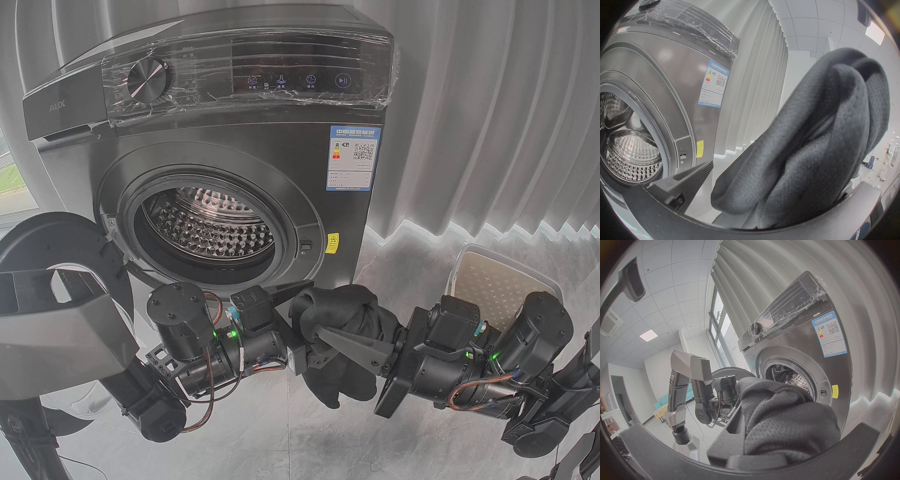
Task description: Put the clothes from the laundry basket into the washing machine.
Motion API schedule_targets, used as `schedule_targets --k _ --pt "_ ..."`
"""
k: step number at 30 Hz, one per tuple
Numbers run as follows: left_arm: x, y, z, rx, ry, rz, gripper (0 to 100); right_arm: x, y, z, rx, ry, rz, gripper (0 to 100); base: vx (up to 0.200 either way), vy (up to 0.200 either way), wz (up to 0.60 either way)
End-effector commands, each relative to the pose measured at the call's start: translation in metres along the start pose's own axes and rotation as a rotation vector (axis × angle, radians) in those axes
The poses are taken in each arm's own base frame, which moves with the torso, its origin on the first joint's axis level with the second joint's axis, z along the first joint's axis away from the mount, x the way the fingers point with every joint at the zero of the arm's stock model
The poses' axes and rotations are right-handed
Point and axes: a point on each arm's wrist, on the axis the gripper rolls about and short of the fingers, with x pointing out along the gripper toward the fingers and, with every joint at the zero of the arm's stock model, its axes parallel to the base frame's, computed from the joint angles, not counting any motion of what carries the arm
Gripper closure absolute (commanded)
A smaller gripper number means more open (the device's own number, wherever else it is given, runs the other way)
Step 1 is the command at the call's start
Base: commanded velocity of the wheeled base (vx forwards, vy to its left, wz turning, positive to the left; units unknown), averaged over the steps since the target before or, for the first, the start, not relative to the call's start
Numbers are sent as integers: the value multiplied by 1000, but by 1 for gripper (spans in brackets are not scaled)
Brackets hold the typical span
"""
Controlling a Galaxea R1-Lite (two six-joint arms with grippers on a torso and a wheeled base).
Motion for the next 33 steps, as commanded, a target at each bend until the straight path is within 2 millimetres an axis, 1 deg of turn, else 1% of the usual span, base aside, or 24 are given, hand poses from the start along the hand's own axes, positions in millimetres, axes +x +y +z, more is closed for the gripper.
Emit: schedule_targets --k 1,7,8,17,25,33 --pt "0 0 -1 -1 2 0 0 0 0 0 0 -1 -4 100 0 0 0" --pt "2 3 -5 -1 8 9 0 1 2 0 4 -1 5 100 0 0 0" --pt "2 4 -5 -1 8 11 100 1 2 0 4 -1 5 100 0 0 0" --pt "-3 3 -8 -8 27 11 100 2 -2 5 0 -22 -7 100 0 0 0" --pt "-4 2 -6 -8 25 7 100 5 -4 8 7 -41 -11 100 0 0 0" --pt "-6 -1 -6 -9 29 3 100 7 -13 15 -3 -69 -43 100 0 0 0"
